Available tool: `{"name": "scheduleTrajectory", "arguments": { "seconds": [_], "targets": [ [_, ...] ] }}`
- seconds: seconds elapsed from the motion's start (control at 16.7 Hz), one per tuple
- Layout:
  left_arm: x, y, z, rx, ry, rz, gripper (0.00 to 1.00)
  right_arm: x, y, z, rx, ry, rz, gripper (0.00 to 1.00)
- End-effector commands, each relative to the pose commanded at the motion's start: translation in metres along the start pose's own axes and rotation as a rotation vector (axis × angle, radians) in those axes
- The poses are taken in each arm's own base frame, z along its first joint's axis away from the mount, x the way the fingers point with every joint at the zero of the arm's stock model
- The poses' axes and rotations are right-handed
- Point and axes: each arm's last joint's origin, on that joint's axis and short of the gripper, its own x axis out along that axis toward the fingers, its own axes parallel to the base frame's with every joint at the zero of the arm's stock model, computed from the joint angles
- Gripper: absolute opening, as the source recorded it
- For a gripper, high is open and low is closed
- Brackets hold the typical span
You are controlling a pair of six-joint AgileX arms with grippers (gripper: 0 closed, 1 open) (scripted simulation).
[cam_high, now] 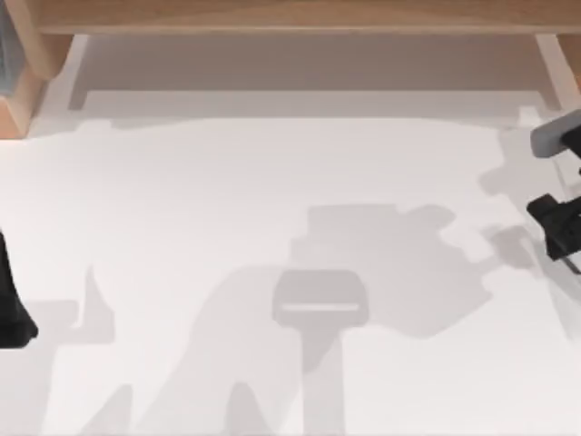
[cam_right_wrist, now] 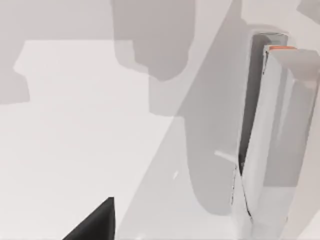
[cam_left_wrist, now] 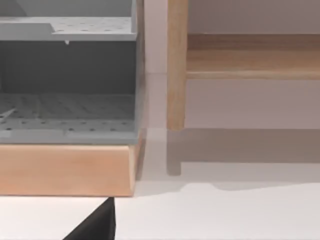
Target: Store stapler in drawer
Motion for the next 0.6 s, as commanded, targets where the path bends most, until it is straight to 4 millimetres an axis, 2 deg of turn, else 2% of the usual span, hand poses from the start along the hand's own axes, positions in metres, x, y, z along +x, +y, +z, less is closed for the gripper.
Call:
{"name": "scheduleTrajectory", "arguments": {
  "seconds": [0.12, 0.3, 0.42, 0.6],
  "targets": [
    [0.0, 0.0, 0.0, 0.0, 0.0, 0.0, 1.0, 0.019, 0.003, 0.001, 0.0, 0.001, 0.0, 1.0],
    [0.0, 0.0, 0.0, 0.0, 0.0, 0.0, 1.0, 0.046, -0.004, -0.001, 0.0, 0.003, 0.002, 1.0],
    [0.0, 0.0, 0.0, 0.0, 0.0, 0.0, 1.0, 0.054, -0.011, -0.003, 0.002, 0.001, -0.001, 1.0],
    [0.0, 0.0, 0.0, 0.0, 0.0, 0.0, 1.0, 0.054, -0.012, -0.003, 0.002, 0.0, -0.001, 1.0]
  ]
}}
